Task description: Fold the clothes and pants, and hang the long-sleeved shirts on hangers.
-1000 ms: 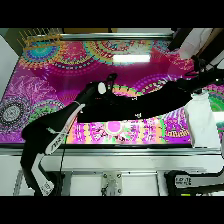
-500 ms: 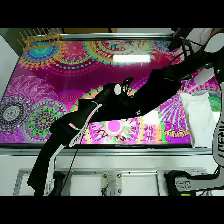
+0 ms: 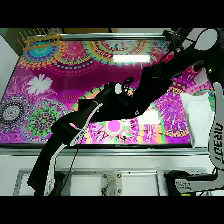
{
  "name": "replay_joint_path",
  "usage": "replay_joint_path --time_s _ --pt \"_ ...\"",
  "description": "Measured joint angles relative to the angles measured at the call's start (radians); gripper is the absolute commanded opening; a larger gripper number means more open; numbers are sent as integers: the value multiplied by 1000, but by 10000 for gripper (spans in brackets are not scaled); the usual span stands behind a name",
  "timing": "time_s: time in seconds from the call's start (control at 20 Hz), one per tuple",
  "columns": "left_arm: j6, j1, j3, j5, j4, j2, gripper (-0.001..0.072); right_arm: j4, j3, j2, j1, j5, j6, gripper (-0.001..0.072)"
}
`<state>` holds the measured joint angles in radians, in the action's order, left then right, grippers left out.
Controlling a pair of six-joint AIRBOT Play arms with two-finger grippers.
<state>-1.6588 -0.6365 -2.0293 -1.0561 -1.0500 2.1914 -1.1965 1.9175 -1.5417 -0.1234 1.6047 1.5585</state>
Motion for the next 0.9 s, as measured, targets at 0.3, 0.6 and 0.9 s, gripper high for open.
replay_joint_path --time_s 0.3,0.6,0.9 --pt "0 117 -1 -69 -5 -88 7 11 2 -6 -68 -28 48 13" --pt "1 280 -1 -158 -109 -211 7 72 2 -56 -179 -94 92 13" --pt "2 463 -1 -225 -173 -348 7 116 2 -176 -347 -234 130 13"
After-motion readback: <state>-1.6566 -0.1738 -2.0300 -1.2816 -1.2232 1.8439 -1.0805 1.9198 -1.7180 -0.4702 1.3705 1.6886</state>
